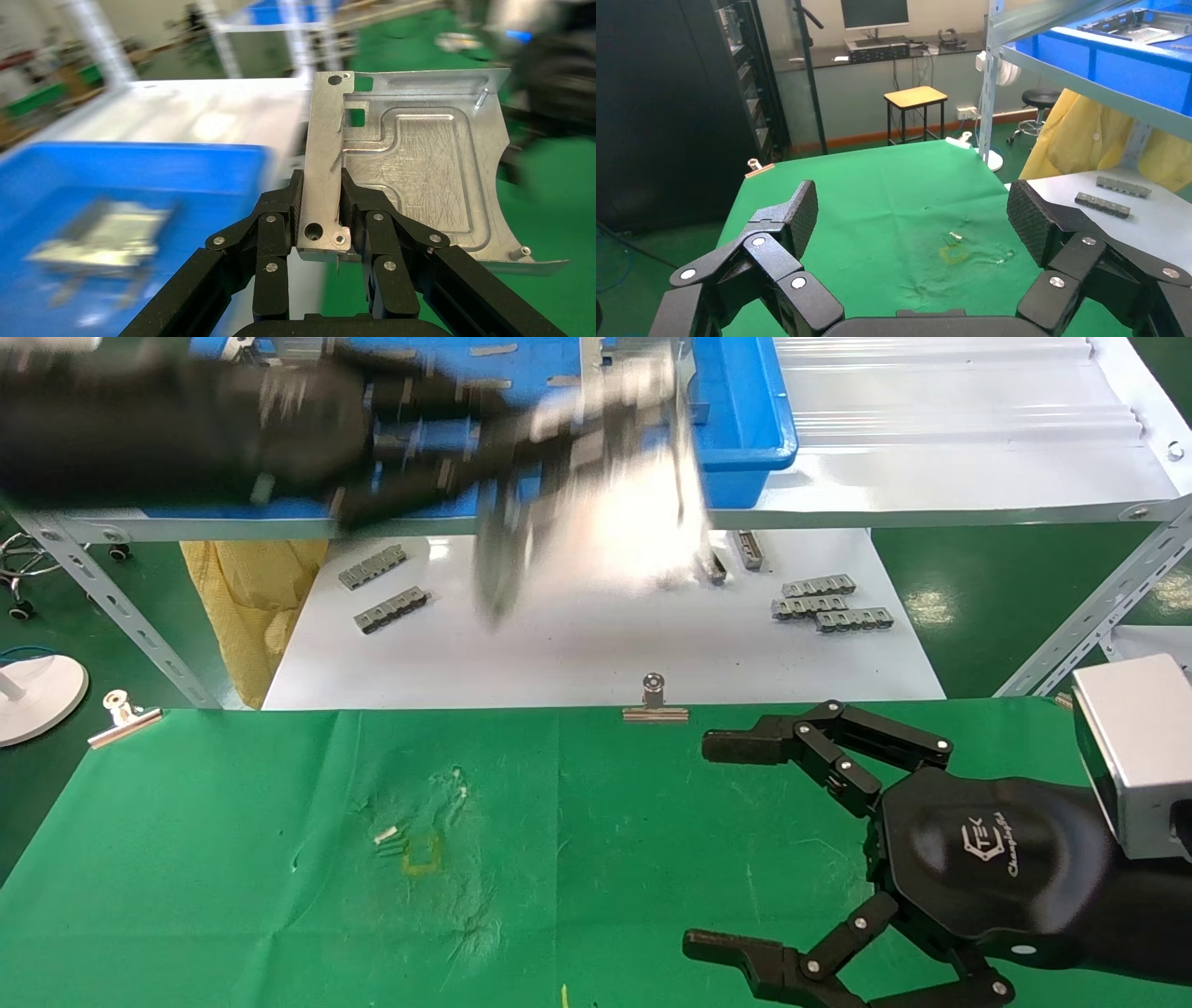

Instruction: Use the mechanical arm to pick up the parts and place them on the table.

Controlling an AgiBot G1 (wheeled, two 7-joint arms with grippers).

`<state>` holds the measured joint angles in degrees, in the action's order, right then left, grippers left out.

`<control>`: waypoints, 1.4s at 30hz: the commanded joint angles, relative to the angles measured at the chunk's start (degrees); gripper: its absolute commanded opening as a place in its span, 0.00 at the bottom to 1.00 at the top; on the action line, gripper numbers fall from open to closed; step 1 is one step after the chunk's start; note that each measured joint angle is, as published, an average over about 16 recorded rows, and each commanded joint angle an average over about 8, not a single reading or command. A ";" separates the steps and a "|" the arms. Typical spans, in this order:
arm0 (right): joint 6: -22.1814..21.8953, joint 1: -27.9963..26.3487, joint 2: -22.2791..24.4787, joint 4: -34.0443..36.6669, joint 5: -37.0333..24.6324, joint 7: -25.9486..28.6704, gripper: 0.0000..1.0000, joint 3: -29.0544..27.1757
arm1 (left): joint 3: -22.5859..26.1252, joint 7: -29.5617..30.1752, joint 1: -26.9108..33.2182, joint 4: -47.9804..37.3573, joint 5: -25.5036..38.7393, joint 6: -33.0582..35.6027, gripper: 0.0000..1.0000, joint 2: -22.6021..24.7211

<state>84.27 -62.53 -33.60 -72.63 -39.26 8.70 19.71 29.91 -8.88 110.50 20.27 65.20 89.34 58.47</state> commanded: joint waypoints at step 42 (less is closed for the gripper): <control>-0.02 -0.01 0.01 0.00 0.03 -0.02 1.00 0.04 | 14.22 -38.30 -17.54 -12.01 2.56 -6.44 1.00 -3.83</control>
<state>84.26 -62.54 -33.58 -72.63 -39.23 8.68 19.75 44.11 -45.95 93.14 8.21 67.62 84.16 54.35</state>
